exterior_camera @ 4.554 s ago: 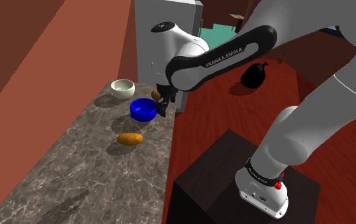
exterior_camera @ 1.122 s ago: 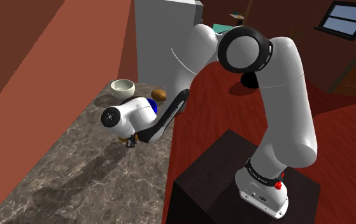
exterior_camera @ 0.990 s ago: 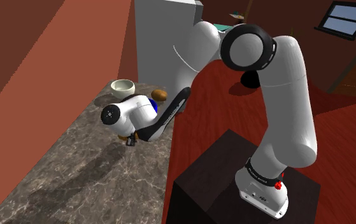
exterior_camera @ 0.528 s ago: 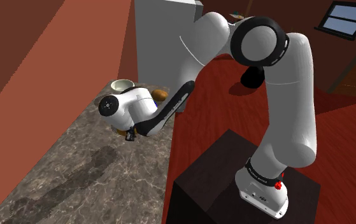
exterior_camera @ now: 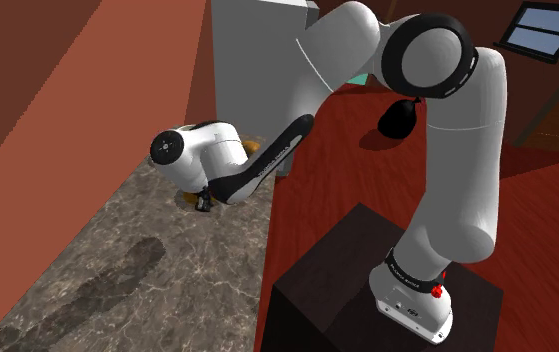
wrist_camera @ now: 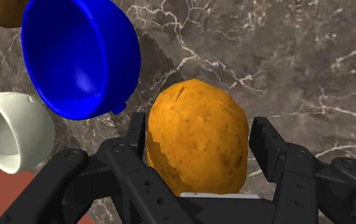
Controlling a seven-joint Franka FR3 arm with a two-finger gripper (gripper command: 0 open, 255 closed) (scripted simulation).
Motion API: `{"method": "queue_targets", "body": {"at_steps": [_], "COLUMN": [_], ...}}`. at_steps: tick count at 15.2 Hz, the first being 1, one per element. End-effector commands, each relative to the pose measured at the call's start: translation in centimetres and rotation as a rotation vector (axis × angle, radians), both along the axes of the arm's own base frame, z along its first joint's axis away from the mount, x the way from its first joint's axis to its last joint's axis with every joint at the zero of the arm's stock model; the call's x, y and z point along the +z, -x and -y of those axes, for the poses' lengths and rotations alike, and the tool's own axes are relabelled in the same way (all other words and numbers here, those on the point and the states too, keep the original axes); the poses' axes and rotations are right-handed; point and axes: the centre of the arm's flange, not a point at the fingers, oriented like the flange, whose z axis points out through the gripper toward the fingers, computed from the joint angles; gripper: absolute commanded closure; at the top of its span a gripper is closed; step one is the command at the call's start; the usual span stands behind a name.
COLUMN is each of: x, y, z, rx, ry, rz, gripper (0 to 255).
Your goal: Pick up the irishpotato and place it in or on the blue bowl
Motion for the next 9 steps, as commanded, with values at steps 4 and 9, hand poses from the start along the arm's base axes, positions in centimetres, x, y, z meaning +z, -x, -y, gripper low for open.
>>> {"method": "queue_targets", "body": {"at_steps": [4,9], "x": [2.7,5.0], "y": [0.0,0.0], "z": [0.0,0.0], "rx": [0.000,0.000], "ry": [0.000,0.000], "rz": [0.000,0.000], "gripper": [255,255]}}
